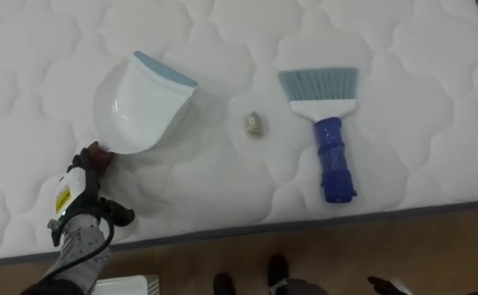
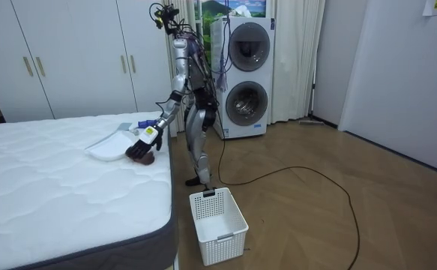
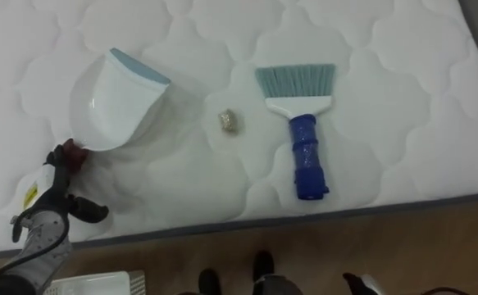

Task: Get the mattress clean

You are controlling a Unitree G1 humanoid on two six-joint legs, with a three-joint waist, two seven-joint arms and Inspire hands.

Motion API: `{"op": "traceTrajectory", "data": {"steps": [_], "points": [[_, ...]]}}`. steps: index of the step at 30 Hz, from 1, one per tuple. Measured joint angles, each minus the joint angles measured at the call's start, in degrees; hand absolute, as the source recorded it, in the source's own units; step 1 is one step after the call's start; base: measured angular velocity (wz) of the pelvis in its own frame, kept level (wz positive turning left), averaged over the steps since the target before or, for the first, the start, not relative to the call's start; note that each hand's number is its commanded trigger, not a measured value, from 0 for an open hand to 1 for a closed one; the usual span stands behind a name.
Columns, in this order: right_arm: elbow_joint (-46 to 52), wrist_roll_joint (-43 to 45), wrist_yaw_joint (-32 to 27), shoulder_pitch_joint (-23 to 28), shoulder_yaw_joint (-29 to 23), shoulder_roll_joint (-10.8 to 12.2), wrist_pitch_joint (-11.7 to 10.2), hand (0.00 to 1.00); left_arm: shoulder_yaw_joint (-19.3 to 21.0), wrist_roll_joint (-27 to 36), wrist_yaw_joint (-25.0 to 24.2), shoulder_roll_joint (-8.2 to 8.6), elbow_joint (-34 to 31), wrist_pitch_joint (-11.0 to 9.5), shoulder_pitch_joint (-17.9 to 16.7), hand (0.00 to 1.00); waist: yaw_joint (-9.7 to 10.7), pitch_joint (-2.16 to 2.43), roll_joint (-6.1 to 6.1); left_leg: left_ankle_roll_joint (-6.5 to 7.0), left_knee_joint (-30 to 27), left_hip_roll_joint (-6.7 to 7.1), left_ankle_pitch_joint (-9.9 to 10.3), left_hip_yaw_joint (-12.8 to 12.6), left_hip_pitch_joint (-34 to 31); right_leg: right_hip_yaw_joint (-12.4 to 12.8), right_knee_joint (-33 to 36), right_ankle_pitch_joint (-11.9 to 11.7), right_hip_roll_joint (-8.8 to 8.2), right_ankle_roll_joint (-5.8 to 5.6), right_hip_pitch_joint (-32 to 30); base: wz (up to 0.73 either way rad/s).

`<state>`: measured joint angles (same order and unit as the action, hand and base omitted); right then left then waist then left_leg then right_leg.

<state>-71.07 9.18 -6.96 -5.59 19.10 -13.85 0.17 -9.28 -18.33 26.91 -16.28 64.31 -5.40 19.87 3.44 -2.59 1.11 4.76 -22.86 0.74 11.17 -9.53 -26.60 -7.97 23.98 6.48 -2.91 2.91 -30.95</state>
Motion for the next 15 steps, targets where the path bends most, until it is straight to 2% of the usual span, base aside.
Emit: {"op": "traceTrajectory", "data": {"steps": [15], "points": [[0.0, 0.0, -1.7, 0.0, -0.1, 0.0, -0.1, 0.00, 0.0, 0.1, 4.2, -0.09, 0.0, -0.4, 0.3, 0.00, 0.3, -0.01, -0.01, 0.06, -0.5, 0.00, 0.1, -0.2, 0.1, 0.1, 0.7, 0.1, -0.14, 0.03, -0.1, 0.00]]}}
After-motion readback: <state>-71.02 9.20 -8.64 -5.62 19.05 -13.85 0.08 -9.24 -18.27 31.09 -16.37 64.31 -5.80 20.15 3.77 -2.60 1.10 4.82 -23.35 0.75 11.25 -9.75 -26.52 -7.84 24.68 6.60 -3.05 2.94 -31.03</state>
